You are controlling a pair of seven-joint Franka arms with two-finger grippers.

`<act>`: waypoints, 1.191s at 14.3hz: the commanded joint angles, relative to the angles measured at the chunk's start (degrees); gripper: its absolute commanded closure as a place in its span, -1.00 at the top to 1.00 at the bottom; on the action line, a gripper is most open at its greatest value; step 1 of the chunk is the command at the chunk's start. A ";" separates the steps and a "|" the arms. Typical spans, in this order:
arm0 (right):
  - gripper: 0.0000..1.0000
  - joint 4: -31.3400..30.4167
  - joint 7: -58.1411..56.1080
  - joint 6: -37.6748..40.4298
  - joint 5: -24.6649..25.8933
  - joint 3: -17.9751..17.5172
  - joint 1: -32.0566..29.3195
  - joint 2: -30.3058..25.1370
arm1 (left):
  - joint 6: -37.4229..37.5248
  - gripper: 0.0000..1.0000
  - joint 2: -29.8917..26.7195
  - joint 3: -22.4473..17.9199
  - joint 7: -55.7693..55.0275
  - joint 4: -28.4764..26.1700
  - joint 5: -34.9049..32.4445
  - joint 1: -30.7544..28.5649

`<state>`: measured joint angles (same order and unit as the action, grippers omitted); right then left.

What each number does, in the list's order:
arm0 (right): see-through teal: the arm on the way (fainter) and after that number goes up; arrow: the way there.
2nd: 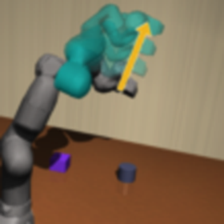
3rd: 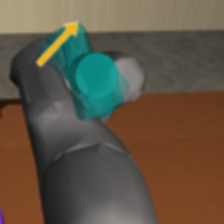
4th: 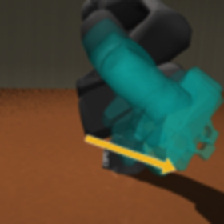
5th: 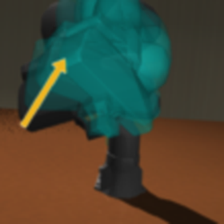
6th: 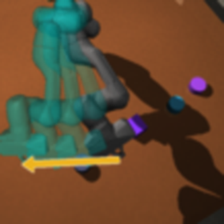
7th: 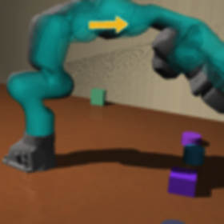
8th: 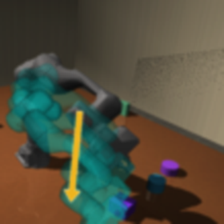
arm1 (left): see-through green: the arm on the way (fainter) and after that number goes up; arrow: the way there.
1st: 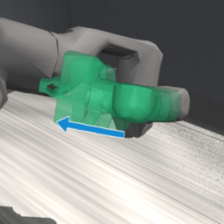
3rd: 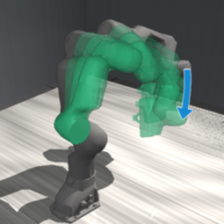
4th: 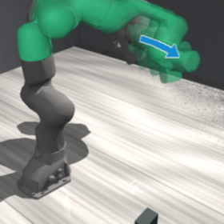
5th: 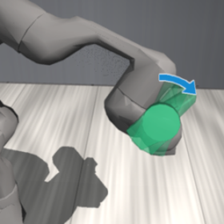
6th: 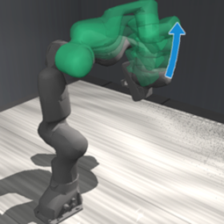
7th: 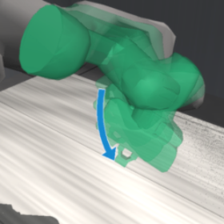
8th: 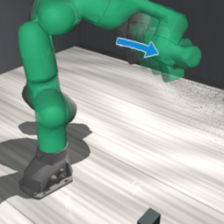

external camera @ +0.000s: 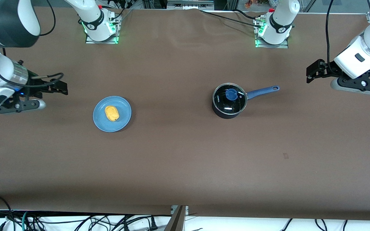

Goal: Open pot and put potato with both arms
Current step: 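Move the right gripper to the potato while the left gripper approaches the pot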

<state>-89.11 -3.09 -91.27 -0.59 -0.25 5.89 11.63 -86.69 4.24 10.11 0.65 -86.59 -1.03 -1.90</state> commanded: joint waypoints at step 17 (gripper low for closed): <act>1.00 -16.60 1.51 -21.46 0.15 0.16 6.77 5.34 | 3.55 1.00 4.54 0.00 0.31 0.99 -0.73 2.17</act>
<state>-101.10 -2.32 -108.14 -0.59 -0.28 12.09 18.36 -84.17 7.44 10.23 0.69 -86.68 -1.00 -0.02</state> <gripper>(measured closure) 0.000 0.000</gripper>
